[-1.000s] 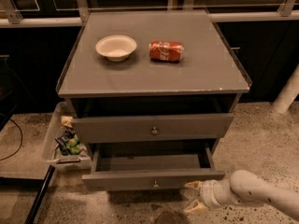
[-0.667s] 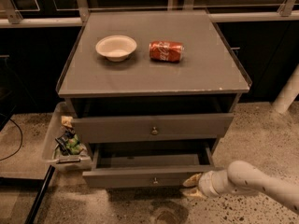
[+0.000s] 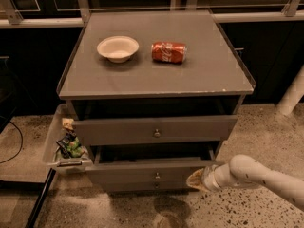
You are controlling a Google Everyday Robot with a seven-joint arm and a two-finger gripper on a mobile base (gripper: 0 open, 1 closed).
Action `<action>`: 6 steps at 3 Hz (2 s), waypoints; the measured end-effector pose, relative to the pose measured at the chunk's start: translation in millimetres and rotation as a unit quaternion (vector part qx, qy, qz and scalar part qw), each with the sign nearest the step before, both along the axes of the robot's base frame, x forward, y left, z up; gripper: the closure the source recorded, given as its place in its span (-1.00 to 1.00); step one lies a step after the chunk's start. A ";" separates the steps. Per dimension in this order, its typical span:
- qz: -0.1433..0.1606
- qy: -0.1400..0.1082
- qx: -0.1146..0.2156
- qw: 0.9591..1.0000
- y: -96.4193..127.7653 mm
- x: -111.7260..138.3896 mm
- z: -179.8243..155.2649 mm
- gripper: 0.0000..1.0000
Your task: Close middle drawer
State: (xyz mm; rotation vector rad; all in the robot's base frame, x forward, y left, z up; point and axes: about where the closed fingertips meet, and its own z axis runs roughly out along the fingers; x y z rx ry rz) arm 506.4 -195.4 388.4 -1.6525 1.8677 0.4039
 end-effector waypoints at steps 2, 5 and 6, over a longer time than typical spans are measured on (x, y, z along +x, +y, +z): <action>0.003 -0.023 -0.004 1.000 -1.2 43.0 18.6 0.19; 0.004 -0.023 -0.004 1.000 -1.0 42.9 18.5 -1.00; 0.004 -0.023 -0.003 1.000 -0.4 43.0 18.4 -1.00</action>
Offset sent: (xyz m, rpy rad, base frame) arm 0.0305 -0.0009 0.0121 -0.0049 -0.0307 0.0054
